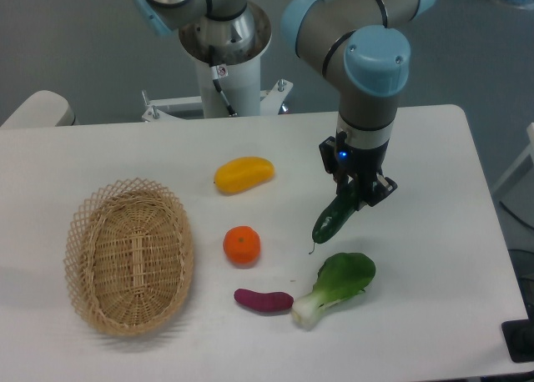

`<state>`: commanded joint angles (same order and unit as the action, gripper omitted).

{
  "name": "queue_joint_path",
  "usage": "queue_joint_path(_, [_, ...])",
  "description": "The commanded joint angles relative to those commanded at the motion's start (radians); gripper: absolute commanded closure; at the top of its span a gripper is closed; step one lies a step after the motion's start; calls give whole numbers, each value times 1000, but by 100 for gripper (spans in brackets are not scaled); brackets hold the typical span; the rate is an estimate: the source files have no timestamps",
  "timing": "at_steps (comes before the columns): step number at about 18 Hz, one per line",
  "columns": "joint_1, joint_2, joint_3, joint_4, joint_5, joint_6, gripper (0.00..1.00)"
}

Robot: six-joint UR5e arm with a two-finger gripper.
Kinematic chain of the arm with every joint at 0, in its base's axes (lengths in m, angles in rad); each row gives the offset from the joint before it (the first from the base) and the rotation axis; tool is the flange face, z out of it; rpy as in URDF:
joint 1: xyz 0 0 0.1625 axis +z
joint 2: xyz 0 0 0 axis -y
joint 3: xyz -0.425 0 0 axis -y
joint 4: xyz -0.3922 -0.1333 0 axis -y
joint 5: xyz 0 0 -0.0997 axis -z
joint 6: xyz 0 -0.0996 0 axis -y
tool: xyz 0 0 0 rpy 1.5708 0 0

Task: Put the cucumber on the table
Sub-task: 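Lower the held green cucumber toward the table with the gripper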

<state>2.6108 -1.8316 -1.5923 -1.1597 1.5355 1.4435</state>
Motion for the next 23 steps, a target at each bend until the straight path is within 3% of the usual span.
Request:
queue_joint_path(15, [-2,-11,-51,18,5,-3,85])
queue_joint_path(17, [-18,-26,-58,55,6,-5,85])
queue_joint_path(21, [-20,-72,-107,193,6,0,85])
queue_joint_path(23, [-11,-90,-123,235,9,30,85])
